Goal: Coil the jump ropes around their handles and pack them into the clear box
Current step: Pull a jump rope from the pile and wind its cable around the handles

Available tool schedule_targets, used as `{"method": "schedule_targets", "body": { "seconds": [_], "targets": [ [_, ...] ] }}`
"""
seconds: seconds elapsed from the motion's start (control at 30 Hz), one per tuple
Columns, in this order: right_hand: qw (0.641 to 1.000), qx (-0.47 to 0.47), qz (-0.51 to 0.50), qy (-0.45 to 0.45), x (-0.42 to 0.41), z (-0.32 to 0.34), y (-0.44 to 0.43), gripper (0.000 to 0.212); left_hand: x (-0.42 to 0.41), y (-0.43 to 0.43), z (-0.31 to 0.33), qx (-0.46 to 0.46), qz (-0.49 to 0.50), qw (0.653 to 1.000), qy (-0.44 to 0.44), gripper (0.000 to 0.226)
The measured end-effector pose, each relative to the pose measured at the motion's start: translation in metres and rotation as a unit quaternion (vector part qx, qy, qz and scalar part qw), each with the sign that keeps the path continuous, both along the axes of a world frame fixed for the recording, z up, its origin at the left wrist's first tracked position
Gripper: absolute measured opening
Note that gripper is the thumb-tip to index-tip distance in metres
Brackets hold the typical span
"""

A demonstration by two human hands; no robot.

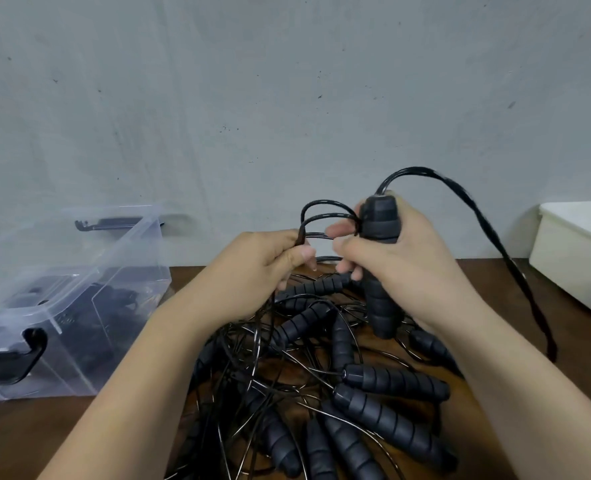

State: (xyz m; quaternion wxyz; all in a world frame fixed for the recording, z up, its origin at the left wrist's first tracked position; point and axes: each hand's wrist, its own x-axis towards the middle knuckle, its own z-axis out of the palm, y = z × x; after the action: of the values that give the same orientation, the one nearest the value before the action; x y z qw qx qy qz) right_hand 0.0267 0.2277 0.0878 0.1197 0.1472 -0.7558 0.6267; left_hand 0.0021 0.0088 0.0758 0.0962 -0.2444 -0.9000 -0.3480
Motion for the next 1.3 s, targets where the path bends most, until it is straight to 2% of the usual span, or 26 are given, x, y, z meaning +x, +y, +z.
{"method": "schedule_targets", "body": {
  "seconds": [0.1, 0.17, 0.3, 0.37, 0.43, 0.5, 0.57, 0.63, 0.73, 0.8, 0.87, 0.9, 0.97, 1.0, 1.1, 1.13, 1.2, 1.3],
  "targets": [
    [0.999, -0.029, 0.010, 0.015, 0.003, -0.007, -0.010, 0.026, 0.001, 0.009, -0.003, 0.010, 0.007, 1.000, -0.009, 0.044],
    [0.997, -0.070, 0.003, 0.030, 0.003, -0.007, -0.010, 0.025, -0.001, 0.008, -0.008, 0.012, 0.000, 0.999, -0.030, 0.038],
    [0.981, -0.187, -0.027, 0.038, -0.002, 0.006, 0.008, 0.026, -0.009, -0.001, -0.017, -0.067, -0.019, 0.993, -0.095, 0.013],
    [0.972, -0.222, -0.061, 0.043, -0.006, 0.016, 0.025, 0.025, -0.012, -0.009, -0.015, -0.076, -0.008, 0.993, -0.091, 0.014],
    [0.971, -0.215, -0.090, 0.044, -0.010, 0.022, 0.040, 0.024, -0.013, -0.019, -0.010, -0.056, 0.006, 0.996, -0.065, 0.017],
    [0.978, -0.183, -0.099, 0.028, -0.012, 0.022, 0.047, 0.023, -0.012, -0.022, -0.006, -0.014, 0.010, 0.999, -0.046, 0.020],
    [0.987, -0.138, -0.087, -0.004, -0.014, 0.019, 0.042, 0.024, -0.008, -0.018, -0.002, 0.087, -0.001, 0.995, -0.043, 0.024],
    [0.993, -0.091, -0.073, -0.027, -0.015, 0.013, 0.033, 0.023, 0.001, -0.008, 0.004, 0.198, -0.029, 0.978, -0.064, 0.024],
    [0.997, -0.035, -0.055, -0.029, -0.012, 0.006, 0.021, 0.025, 0.015, 0.008, 0.015, 0.267, -0.057, 0.960, -0.065, 0.025],
    [0.998, -0.027, -0.044, -0.034, -0.009, 0.005, 0.017, 0.029, 0.016, 0.007, 0.020, 0.303, -0.017, 0.952, -0.031, 0.025],
    [0.998, -0.029, -0.045, -0.031, -0.008, 0.005, 0.016, 0.031, 0.009, -0.010, 0.022, 0.331, 0.074, 0.941, -0.002, 0.024],
    [0.998, -0.030, -0.049, -0.030, -0.008, 0.005, 0.017, 0.032, 0.004, -0.020, 0.022, 0.325, 0.127, 0.937, 0.018, 0.022],
    [0.998, -0.022, -0.054, -0.035, -0.009, 0.006, 0.020, 0.032, -0.003, -0.040, 0.022, 0.237, 0.236, 0.941, 0.055, 0.011],
    [0.998, -0.016, -0.053, -0.043, -0.009, 0.007, 0.021, 0.032, -0.004, -0.046, 0.022, 0.176, 0.279, 0.943, 0.047, 0.022],
    [0.996, -0.018, -0.020, -0.084, -0.012, 0.004, 0.019, 0.027, 0.001, -0.047, 0.020, 0.010, 0.292, 0.955, 0.039, 0.098],
    [0.996, -0.019, -0.007, -0.092, -0.014, 0.002, 0.019, 0.025, 0.006, -0.041, 0.021, -0.010, 0.271, 0.962, 0.039, 0.110],
    [0.994, -0.011, 0.019, -0.106, -0.014, 0.000, 0.018, 0.023, 0.009, -0.033, 0.022, -0.009, 0.210, 0.977, 0.045, 0.112],
    [0.988, 0.019, 0.069, -0.140, -0.010, 0.001, 0.017, 0.026, 0.011, -0.019, 0.022, -0.008, 0.130, 0.988, 0.084, 0.086]
  ]
}}
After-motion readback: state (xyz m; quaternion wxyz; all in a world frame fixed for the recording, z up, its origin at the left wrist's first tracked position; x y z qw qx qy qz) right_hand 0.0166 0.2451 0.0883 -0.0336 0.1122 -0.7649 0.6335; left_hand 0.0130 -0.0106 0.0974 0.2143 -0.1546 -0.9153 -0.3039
